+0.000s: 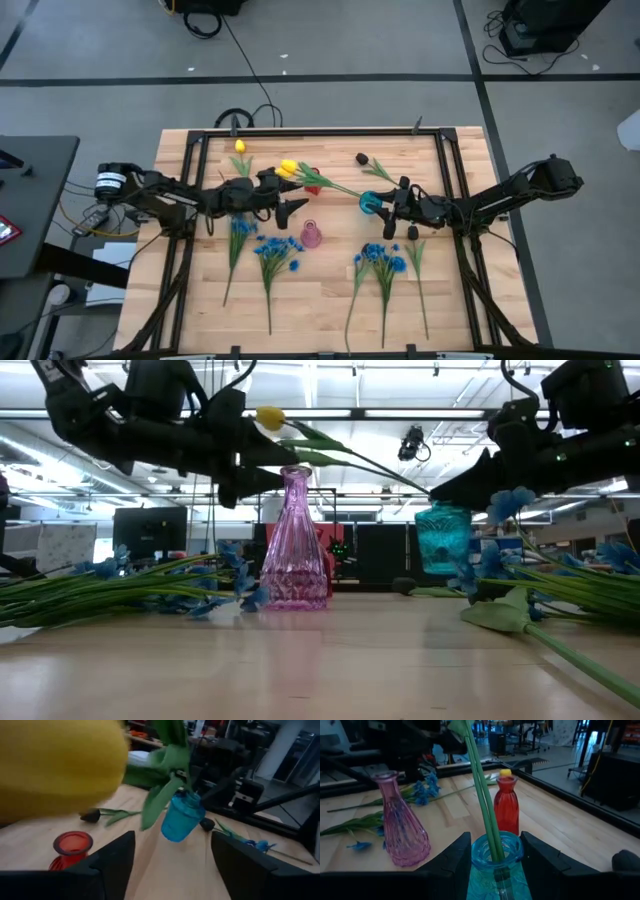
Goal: Sort flowers into vase by color
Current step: Put the blue vase containing the yellow flowers on the center of the table upright
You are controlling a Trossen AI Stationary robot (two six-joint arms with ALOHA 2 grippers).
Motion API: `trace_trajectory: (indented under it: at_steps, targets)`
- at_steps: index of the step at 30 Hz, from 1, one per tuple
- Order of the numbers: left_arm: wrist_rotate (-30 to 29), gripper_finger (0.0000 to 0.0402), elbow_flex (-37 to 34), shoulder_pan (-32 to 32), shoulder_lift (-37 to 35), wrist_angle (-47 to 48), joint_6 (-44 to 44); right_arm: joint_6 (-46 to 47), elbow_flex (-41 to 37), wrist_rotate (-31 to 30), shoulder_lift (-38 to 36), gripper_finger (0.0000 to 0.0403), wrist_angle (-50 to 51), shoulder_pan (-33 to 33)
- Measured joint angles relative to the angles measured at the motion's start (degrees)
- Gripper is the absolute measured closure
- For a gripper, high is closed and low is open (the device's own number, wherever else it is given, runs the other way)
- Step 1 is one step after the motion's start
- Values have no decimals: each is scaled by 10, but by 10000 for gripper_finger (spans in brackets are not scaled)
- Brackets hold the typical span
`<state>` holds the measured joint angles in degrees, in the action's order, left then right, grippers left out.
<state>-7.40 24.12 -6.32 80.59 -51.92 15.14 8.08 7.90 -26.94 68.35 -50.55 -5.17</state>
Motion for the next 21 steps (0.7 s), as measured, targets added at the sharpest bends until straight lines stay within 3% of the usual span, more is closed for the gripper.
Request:
trace_trajectory:
  at_steps: [8, 16, 21]
  targets:
    - [44, 63, 11, -26, 64, -122, -29, -8, 0, 13, 0, 247, -21, 0]
    - [101, 70, 85, -31, 98, -130, -74, -6, 0, 31, 0, 247, -26, -1]
    - [106, 77, 108, -40, 97, -127, -86, -7, 0, 41, 0, 247, -33, -1]
